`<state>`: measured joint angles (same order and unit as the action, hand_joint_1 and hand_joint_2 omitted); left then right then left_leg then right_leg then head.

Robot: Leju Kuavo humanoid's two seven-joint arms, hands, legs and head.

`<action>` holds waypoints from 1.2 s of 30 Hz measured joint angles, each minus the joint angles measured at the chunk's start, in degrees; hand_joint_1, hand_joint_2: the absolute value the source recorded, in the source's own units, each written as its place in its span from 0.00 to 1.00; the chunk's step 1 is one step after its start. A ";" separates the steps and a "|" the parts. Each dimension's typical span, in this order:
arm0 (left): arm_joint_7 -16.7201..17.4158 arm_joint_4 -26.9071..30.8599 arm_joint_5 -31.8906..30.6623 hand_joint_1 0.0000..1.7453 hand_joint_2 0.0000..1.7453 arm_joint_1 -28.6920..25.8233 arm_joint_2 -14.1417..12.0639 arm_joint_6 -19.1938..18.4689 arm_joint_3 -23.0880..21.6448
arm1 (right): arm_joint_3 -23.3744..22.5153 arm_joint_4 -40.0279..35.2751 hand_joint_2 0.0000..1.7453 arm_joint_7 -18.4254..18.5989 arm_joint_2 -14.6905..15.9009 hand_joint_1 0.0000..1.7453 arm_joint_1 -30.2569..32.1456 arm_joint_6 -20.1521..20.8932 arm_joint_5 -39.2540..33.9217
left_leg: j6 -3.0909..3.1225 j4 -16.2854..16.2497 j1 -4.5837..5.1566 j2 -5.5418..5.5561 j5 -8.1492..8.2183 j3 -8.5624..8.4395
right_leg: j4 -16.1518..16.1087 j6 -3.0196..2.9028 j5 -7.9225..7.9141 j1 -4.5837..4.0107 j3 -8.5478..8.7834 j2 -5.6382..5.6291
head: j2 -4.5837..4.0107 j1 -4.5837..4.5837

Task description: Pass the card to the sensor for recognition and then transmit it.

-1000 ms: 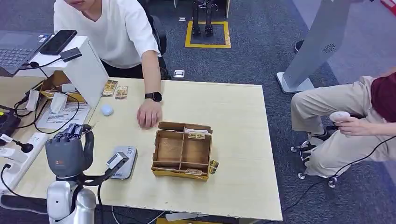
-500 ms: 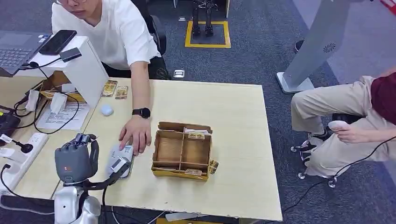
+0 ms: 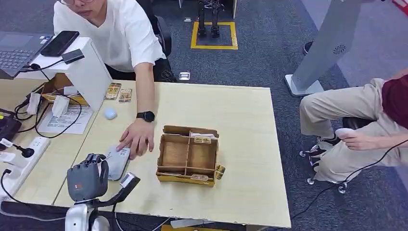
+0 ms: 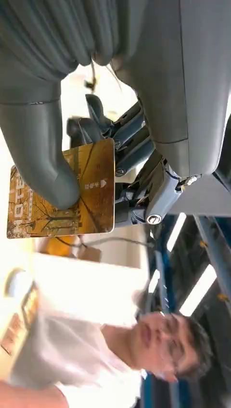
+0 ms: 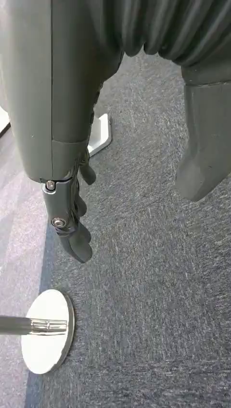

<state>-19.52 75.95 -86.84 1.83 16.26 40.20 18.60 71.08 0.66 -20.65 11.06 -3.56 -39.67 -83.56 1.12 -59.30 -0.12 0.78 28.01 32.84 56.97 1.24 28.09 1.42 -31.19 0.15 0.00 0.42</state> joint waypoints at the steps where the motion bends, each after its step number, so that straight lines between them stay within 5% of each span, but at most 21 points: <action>1: 0.26 -0.48 0.11 1.00 1.00 -0.18 -0.09 0.00 -0.20 | 0.00 0.00 1.00 0.07 0.00 0.00 -0.01 0.00 0.07 | 0.00 0.00 0.00 0.00 0.00 0.00 | 0.00 0.00 0.00 0.00 0.00 0.00 | 0.00 0.00; 36: 7.34 -12.94 -1.86 1.00 1.00 -0.53 -2.19 0.17 -5.70 | -0.33 0.00 1.00 0.02 -0.04 0.00 -0.02 0.00 -0.28 | -0.01 0.03 0.00 0.02 -0.01 -0.27 | 0.00 0.00 0.00 0.00 0.28 0.05 | 0.02 -0.02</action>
<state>-12.17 63.01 -88.70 1.30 14.08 40.37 12.90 70.75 0.66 -20.63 11.02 -3.58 -39.67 -83.84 1.11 -59.26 -0.11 0.80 28.00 32.57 56.97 1.23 28.09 1.42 -30.91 0.19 0.02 0.39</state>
